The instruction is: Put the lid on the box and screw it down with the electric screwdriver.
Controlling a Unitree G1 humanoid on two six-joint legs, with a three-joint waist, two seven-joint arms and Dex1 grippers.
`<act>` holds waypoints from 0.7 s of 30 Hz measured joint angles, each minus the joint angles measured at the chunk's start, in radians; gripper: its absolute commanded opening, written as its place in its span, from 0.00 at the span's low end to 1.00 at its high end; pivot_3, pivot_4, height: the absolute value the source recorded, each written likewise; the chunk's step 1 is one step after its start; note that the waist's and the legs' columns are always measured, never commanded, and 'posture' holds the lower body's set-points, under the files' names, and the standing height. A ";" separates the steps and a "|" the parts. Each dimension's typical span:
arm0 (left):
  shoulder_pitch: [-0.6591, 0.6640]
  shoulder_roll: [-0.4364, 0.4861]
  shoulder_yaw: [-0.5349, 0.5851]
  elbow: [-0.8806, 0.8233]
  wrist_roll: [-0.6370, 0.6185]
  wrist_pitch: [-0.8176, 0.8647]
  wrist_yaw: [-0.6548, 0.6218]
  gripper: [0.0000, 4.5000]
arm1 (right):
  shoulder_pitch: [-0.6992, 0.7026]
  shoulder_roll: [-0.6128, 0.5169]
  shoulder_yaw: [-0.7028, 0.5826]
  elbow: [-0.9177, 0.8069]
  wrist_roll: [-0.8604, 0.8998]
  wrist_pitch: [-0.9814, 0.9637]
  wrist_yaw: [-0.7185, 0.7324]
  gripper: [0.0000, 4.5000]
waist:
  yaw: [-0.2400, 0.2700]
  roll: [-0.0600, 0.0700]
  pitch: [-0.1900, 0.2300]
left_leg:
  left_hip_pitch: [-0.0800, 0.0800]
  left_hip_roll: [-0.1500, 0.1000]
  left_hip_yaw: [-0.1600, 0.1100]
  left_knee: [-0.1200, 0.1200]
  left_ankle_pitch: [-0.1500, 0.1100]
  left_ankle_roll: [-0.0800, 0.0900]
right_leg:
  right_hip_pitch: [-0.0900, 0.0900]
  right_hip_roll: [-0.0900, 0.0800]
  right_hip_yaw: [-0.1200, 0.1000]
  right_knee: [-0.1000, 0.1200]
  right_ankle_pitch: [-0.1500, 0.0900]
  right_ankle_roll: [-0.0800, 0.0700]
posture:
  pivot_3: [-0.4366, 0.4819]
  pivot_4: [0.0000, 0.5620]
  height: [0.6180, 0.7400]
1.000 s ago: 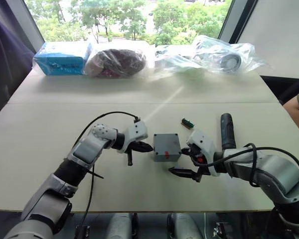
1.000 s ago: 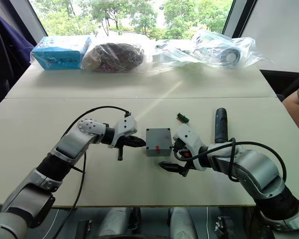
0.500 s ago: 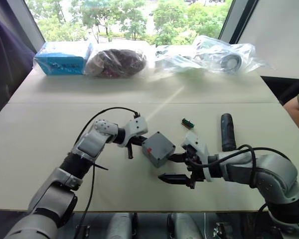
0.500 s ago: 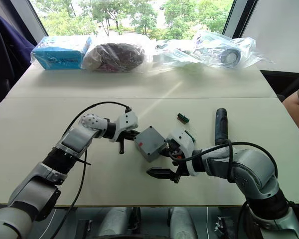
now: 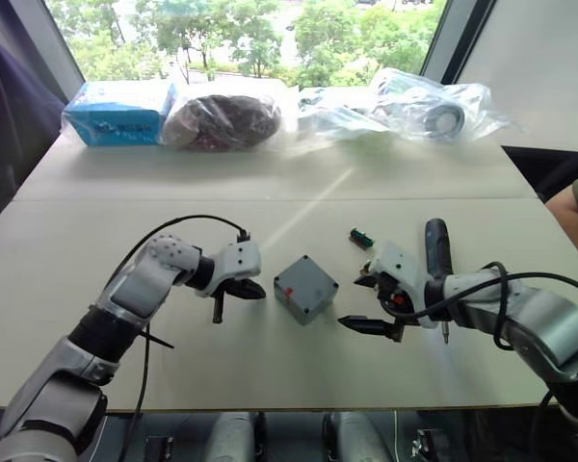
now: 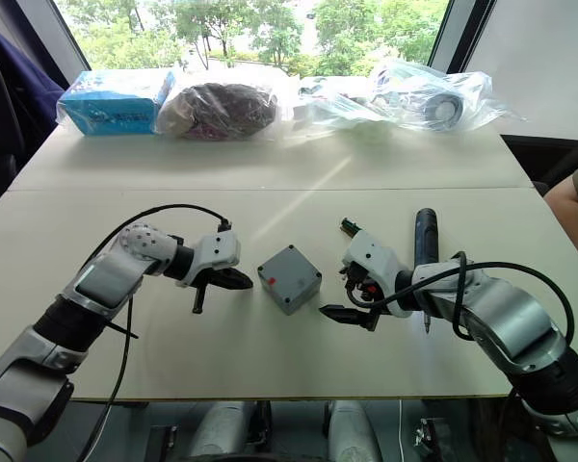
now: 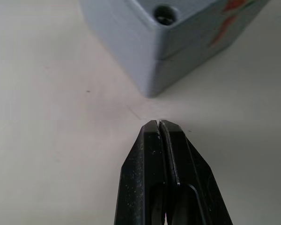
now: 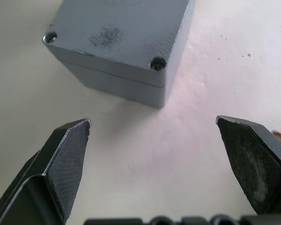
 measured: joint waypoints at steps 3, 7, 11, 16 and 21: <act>0.002 -0.047 -0.010 -0.010 0.000 0.018 0.008 0.00 | -0.003 0.019 0.036 0.011 -0.031 -0.030 0.018 1.00 | -0.001 0.000 0.000 | 0.000 -0.001 0.000 0.001 0.000 0.000 | 0.000 0.000 0.000 0.000 0.000 0.000 | 0.48 0.27 1.00; -0.014 -0.114 -0.010 0.024 0.006 0.012 0.053 0.00 | 0.002 0.026 0.040 -0.006 -0.038 -0.036 0.042 1.00 | -0.001 -0.001 0.000 | 0.000 0.000 0.000 0.001 0.000 0.000 | 0.000 0.000 0.000 0.000 0.000 0.000 | 0.48 0.27 1.00; -0.047 -0.150 -0.004 0.078 0.008 0.000 0.089 0.00 | 0.031 0.027 0.034 -0.020 -0.038 -0.020 0.043 1.00 | -0.002 -0.001 0.000 | 0.000 0.000 0.000 0.001 0.000 0.000 | 0.000 0.000 0.000 0.001 0.000 0.000 | 0.48 0.27 1.00; -0.051 -0.149 0.001 0.086 0.007 -0.009 0.092 0.00 | 0.064 0.036 0.030 -0.057 -0.037 0.003 0.037 1.00 | -0.003 -0.001 0.000 | 0.000 0.000 0.000 0.001 0.000 0.000 | 0.000 0.000 0.000 0.001 0.000 0.000 | 0.48 0.27 1.00; -0.051 -0.135 0.001 0.078 0.003 -0.007 0.067 0.00 | 0.071 0.059 0.030 -0.062 -0.037 0.015 0.020 1.00 | -0.002 -0.001 0.000 | 0.000 0.000 0.000 0.001 0.000 0.000 | 0.000 0.000 0.000 0.001 0.000 0.000 | 0.48 0.27 1.00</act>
